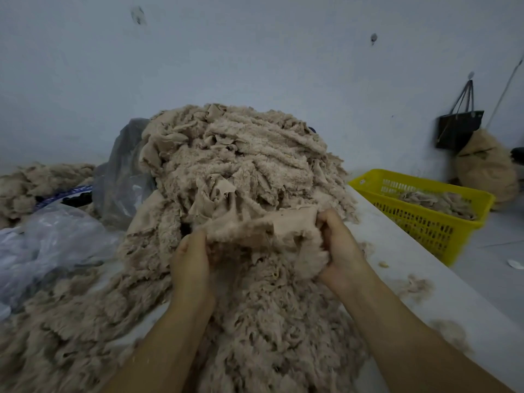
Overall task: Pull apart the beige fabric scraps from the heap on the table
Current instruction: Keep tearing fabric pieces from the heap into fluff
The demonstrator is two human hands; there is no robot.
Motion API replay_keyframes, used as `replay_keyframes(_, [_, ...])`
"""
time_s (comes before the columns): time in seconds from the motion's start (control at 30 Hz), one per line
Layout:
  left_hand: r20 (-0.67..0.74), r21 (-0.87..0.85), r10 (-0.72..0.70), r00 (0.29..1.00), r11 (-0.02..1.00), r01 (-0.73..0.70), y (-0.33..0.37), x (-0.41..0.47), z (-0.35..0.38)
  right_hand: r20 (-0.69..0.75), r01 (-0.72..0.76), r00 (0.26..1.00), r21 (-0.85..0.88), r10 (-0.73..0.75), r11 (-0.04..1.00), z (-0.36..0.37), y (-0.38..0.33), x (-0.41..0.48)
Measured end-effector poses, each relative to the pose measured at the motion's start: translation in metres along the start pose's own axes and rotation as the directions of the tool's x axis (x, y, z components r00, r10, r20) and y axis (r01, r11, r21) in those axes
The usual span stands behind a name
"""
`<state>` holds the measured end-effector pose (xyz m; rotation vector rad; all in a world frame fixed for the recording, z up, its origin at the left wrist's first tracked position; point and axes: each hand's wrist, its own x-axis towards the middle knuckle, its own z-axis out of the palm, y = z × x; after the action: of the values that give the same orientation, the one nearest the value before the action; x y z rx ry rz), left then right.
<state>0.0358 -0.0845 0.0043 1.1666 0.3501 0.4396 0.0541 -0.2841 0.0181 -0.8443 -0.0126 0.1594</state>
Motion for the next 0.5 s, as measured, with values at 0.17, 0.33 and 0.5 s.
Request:
replay_keyframes(0.17, [0.435,-0.100,0.065,0.898,0.995,-0.023,0.003,-0.011,0.010,0.189,0.017,0.982,0.050,-0.026,0.999,0.008,0.003,-0.007])
replay_keyframes(0.33, [0.604,0.211,0.051,0.795,0.952,-0.222,-0.009,-0.030,0.014,0.134,0.191,0.980,-0.471,-0.145,0.861,0.013,0.020,-0.003])
replay_keyframes(0.5, [0.515,0.094,0.123,0.848,0.976,-0.199,-0.003,-0.027,0.017,0.293,0.296,0.947,-0.636,-0.132,0.713,0.018,0.024,-0.009])
